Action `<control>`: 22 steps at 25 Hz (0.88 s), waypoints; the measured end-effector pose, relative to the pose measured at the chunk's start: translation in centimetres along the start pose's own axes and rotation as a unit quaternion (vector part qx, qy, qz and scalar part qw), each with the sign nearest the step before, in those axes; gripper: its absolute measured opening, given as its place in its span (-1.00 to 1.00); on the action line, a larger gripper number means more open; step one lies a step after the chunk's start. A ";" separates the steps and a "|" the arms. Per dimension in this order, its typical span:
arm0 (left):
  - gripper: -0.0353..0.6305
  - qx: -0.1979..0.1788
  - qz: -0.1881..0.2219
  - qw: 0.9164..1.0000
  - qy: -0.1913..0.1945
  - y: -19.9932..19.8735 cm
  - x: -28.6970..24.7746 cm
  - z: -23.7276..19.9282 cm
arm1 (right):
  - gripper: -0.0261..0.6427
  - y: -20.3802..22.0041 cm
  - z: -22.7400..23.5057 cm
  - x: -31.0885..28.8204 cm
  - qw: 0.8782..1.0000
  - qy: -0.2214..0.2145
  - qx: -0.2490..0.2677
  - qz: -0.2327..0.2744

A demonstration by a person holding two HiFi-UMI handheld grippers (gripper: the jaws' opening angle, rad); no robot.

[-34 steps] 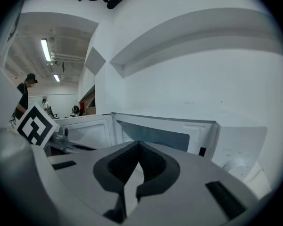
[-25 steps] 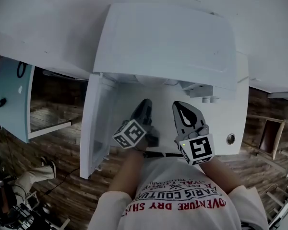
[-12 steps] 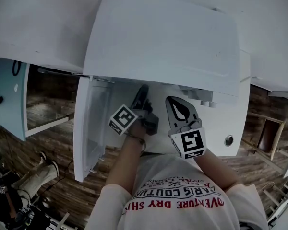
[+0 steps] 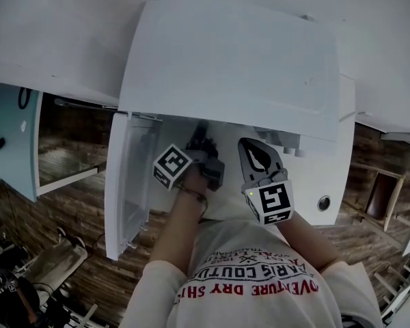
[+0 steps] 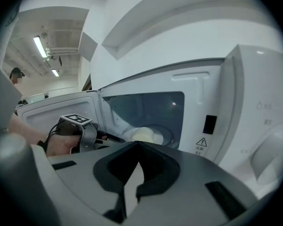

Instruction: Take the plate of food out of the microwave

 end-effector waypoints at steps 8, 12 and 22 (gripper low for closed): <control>-0.86 -0.007 -0.001 0.999 0.038 0.1 0.7 0.8 | -0.91 0.2 0.0 0.3 1.000 -0.005 0.007 -0.003; -0.86 -0.007 -0.003 0.999 0.048 0.5 1.8 0.6 | -0.91 0.3 -0.4 0.7 1.000 -0.010 0.010 -0.001; -0.86 -0.039 -0.008 0.993 0.109 2.1 5.7 2.0 | -0.91 0.7 -0.8 2.3 1.000 -0.003 0.012 0.002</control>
Point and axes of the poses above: the fingertips, and each gripper's own axes: x backward along the fingers, z to its right, y out of its underside, the point moved 7 cm from there along x, backward along the fingers, and after that the axes turned 6 degrees about -z, right-handed, at the moved point
